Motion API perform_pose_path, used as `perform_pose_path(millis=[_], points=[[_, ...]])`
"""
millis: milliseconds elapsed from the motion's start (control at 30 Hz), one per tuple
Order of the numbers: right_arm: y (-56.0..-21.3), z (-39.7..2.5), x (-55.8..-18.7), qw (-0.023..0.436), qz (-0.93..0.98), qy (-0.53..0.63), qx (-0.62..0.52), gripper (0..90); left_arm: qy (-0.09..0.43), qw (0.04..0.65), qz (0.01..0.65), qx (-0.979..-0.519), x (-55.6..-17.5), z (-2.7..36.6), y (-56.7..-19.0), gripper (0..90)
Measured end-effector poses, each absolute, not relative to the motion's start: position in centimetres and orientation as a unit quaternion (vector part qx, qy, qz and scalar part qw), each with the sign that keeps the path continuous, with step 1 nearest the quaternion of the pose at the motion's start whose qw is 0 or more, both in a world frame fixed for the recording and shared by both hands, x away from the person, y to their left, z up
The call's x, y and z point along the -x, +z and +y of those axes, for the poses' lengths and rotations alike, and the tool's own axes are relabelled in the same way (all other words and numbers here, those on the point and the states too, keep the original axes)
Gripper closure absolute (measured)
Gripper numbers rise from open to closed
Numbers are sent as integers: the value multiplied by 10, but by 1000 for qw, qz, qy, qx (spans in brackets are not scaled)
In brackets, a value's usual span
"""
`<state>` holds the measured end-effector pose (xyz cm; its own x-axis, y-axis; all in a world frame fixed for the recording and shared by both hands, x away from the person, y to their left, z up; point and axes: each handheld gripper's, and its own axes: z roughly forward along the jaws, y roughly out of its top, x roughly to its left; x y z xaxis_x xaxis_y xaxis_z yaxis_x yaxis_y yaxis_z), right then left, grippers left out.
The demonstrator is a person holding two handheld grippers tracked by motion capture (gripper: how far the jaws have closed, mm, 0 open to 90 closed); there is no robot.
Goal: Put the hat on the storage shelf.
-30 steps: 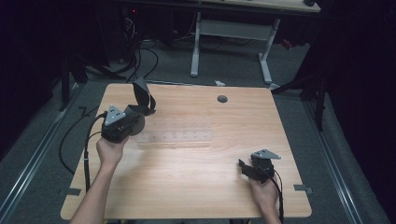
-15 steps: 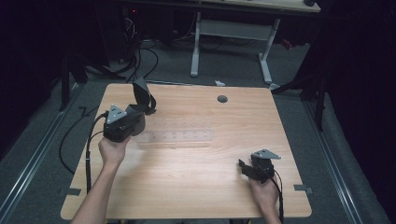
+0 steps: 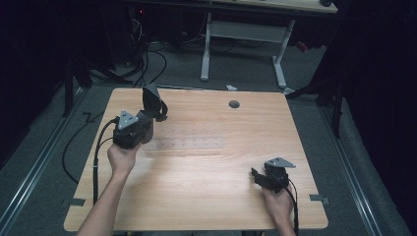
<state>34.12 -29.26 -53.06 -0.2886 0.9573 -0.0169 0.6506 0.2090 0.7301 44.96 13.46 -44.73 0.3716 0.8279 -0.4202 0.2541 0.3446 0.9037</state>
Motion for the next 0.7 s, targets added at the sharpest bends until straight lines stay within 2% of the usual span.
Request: perform_pose_path(millis=[700], points=[[-531, -292, -341, 243, 739, 315, -544, 412, 208, 621, 530, -539, -444, 140, -464, 848]])
